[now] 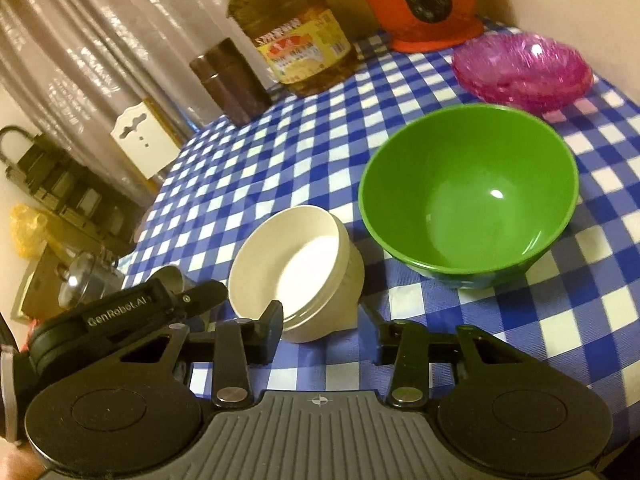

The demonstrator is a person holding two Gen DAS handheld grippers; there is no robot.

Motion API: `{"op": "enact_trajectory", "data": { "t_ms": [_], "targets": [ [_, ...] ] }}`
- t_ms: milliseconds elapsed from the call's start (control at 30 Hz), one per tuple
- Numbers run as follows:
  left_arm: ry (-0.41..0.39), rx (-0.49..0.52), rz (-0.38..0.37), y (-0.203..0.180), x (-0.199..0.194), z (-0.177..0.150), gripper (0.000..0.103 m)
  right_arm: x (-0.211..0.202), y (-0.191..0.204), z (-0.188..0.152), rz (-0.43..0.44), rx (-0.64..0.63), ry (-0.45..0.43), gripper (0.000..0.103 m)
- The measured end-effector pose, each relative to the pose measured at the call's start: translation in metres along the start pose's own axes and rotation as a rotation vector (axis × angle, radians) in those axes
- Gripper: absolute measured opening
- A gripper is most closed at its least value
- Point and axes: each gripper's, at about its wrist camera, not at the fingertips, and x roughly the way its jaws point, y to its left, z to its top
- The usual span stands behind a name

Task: Organize plates and bowls
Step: 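Close both grippers on the rim of the white bowl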

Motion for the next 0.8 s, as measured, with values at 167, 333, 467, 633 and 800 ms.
{"op": "enact_trajectory", "data": {
  "t_ms": [167,333,467,633,800],
  "targets": [
    [0.01,-0.022,-0.011,0.007,0.016,0.002,0.036,0.014,-0.001,0.0,-0.009,0.037,-0.004,0.042],
    [0.013,-0.032,-0.017,0.013,0.026,0.003,0.03,0.025,0.001,0.002,-0.021,0.045,-0.018,0.039],
    [0.014,-0.026,-0.013,0.014,0.032,0.004,0.023,0.034,0.003,0.003,-0.035,0.048,-0.022,0.036],
    [0.019,-0.018,0.0,0.014,0.038,0.003,0.021,0.042,0.003,0.004,-0.053,0.051,-0.022,0.033],
    [0.02,-0.006,-0.001,0.011,0.042,0.003,0.017,0.048,0.001,0.007,-0.057,0.064,-0.02,0.027]
  ]
}}
